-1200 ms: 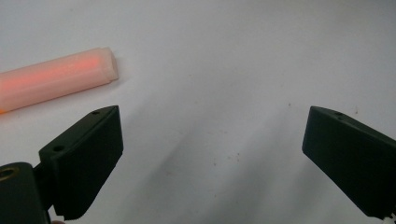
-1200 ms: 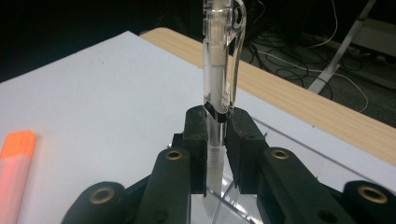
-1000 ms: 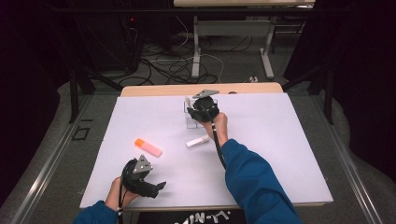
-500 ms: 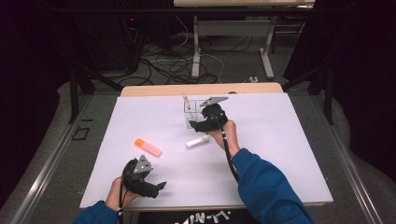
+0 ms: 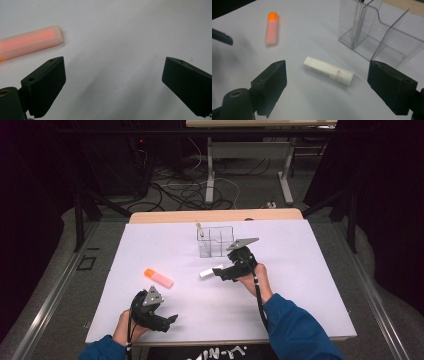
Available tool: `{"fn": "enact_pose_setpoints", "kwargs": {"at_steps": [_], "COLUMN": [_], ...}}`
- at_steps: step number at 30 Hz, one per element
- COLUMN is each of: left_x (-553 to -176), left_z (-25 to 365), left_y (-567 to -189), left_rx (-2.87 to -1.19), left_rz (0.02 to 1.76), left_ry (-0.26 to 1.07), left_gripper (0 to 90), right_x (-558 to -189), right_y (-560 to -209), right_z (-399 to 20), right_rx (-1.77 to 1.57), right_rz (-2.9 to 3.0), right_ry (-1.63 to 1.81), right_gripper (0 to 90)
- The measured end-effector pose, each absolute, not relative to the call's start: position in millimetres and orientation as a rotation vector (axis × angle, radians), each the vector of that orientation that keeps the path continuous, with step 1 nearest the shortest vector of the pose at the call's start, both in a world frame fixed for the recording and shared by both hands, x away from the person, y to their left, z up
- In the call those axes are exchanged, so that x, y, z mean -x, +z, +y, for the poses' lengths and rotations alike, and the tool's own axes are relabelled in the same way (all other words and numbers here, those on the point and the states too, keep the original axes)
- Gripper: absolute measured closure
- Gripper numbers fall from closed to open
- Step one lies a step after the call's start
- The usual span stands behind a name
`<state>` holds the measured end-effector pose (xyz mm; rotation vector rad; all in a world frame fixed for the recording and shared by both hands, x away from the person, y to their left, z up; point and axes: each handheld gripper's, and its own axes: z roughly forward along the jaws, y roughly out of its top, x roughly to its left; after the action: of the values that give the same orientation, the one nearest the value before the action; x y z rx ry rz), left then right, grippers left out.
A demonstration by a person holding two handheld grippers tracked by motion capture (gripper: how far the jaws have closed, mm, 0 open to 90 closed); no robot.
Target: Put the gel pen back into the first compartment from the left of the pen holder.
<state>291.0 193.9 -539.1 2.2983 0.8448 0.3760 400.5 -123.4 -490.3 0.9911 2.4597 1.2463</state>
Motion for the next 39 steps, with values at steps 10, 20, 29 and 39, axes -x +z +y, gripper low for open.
{"fn": "enact_pose_setpoints", "kwargs": {"at_steps": [10, 20, 29, 39], "left_x": [-290.4, -290.8, -291.1, -291.1], "left_z": [193.1, 193.6, 193.3, 193.6], "left_y": [-539.2, -539.4, -539.1, -539.0], "left_rx": [-2.301, -2.303, -2.31, -2.31], "left_rz": [0.852, 0.847, 0.844, 0.841], "left_ry": [0.372, 0.375, 0.374, 0.374], "left_gripper": [5.3, 5.4, 5.4, 5.4], "right_x": [-362.1, -339.1, -322.7, -310.2], "right_y": [-502.8, -512.2, -519.5, -521.9], "right_z": [-155.5, -168.7, -179.2, -191.1], "right_rx": [-0.958, -0.93, -0.953, -1.008], "right_rz": [2.517, 2.523, 2.534, 2.51], "right_ry": [1.207, 1.205, 1.198, 1.216], "right_gripper": [8.5, 2.4, 2.0, 2.7]}}
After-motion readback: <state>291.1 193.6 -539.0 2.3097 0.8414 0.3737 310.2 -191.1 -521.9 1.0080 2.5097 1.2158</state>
